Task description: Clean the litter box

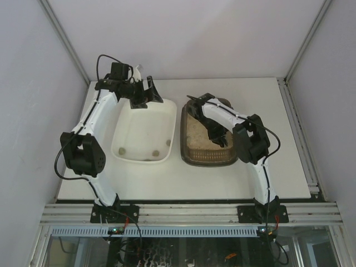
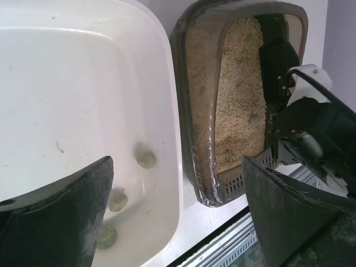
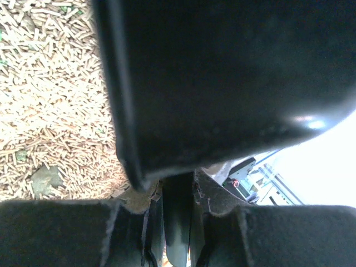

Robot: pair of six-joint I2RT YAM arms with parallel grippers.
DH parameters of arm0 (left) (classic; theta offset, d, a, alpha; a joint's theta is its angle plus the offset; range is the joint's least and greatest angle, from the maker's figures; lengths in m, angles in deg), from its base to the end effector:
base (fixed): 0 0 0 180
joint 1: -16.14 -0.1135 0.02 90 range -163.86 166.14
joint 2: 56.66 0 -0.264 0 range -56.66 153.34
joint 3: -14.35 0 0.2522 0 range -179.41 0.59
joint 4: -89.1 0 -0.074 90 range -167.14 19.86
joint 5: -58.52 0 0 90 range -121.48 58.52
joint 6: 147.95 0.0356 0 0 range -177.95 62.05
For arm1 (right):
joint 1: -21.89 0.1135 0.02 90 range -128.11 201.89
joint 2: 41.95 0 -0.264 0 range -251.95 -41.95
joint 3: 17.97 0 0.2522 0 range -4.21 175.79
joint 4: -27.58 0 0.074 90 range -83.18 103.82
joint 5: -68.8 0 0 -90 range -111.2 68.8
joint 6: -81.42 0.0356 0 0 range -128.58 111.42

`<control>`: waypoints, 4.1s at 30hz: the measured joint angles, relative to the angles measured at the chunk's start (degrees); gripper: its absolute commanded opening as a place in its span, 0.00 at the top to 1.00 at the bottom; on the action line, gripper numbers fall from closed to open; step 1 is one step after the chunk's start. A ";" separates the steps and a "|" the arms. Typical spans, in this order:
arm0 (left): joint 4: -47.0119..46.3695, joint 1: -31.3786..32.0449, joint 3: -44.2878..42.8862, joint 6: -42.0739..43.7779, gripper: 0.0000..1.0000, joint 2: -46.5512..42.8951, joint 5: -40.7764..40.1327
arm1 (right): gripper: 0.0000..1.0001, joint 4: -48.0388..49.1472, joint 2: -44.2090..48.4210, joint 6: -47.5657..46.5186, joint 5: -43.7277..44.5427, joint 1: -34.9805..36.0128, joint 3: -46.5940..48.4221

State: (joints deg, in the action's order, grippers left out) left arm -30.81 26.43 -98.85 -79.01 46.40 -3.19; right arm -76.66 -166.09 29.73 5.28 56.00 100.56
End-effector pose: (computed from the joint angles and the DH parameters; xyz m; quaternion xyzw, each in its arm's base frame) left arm 0.3863 -0.0873 0.3344 -0.0022 0.9149 -0.3108 0.2577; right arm 0.3262 0.2018 0.2078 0.0043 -0.9597 0.2811 0.0021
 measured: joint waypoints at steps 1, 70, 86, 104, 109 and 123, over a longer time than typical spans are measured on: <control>-0.04 -0.28 0.00 0.00 0.00 0.00 0.00 | 1.00 0.15 -0.70 -0.24 -0.24 -0.13 0.02; 1.77 -1.09 2.36 5.79 0.00 2.56 3.82 | 1.00 42.12 28.59 -9.62 -48.46 -11.19 -35.43; 6.64 -4.07 24.06 18.91 0.01 -15.17 -7.74 | 1.00 93.83 46.27 6.54 -75.12 -15.43 -70.20; 3.39 -5.35 47.74 29.33 0.00 -42.73 -25.16 | 1.00 164.30 25.73 41.66 -87.10 -20.68 -80.46; 1.84 -6.43 48.87 29.35 0.00 -44.17 -25.16 | 1.00 163.86 31.50 40.70 -88.41 -22.10 -84.30; 3.26 -17.59 48.85 32.28 0.04 -39.01 -16.28 | 1.00 153.06 49.24 34.38 -88.46 -24.11 -90.86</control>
State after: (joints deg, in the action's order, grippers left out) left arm -27.56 8.83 -50.00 -46.73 7.39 -19.47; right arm 76.40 -116.84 64.11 -83.17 31.89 9.70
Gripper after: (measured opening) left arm 0.970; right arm 0.152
